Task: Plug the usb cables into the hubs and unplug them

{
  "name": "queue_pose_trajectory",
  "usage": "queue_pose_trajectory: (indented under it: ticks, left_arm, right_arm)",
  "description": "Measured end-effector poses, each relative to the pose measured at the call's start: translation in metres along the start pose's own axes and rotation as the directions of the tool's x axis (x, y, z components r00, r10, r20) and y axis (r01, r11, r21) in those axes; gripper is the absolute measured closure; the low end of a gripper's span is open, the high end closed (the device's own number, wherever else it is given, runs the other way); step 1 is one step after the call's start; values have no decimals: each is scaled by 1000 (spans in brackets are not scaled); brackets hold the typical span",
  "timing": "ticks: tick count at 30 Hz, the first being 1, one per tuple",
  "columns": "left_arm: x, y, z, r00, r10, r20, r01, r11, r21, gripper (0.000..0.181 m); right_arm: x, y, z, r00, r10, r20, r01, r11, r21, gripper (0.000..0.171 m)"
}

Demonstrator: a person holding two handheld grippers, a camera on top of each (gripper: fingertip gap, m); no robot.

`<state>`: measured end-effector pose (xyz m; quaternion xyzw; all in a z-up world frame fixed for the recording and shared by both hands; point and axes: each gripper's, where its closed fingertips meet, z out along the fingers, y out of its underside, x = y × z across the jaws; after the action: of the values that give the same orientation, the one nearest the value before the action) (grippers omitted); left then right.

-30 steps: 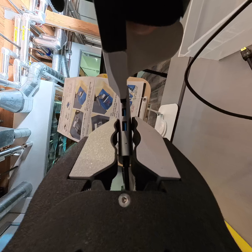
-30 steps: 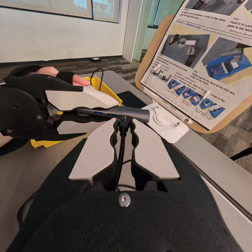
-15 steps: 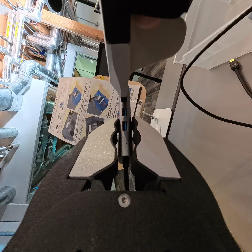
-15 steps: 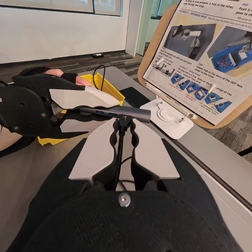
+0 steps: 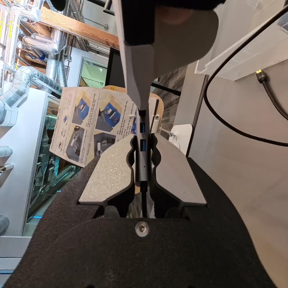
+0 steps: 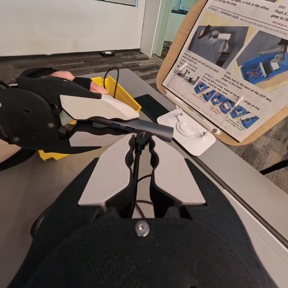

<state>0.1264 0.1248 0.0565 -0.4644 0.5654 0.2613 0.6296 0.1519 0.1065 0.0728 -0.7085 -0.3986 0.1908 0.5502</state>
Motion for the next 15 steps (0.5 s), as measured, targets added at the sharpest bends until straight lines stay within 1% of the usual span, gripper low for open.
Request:
queue_pose_trajectory:
  ticks: [1,3,4,6,9,12,15]
  left_arm:
    - [-4,-3,-2,1000,8,30,-9,1000,17,164]
    - [-9,-10,-8,992,90,86,-94,994,53,164]
    - [-11,-13,-9,990,92,103,-99,993,62,164]
    - [-9,-15,-9,994,55,92,-61,995,73,164]
    - [-5,-16,-8,1000,-27,14,26,997,75,161]
    - [-5,-16,-10,986,-156,-59,161,983,88,159]
    - [-7,-22,-13,966,-235,-107,247,961,122,157]
  right_arm:
    - [0,-4,-3,1000,11,7,-11,1000,23,153]
    - [-2,-7,-8,999,27,26,-28,999,31,153]
    - [-2,-9,-10,999,26,25,-27,999,43,153]
    - [0,-10,-11,1000,-9,23,8,999,43,153]
    - [2,-9,-10,999,-42,33,40,997,59,153]
    - [11,-10,-12,999,-43,-7,44,996,73,153]
    - [19,-10,-14,998,-46,-44,49,995,83,154]
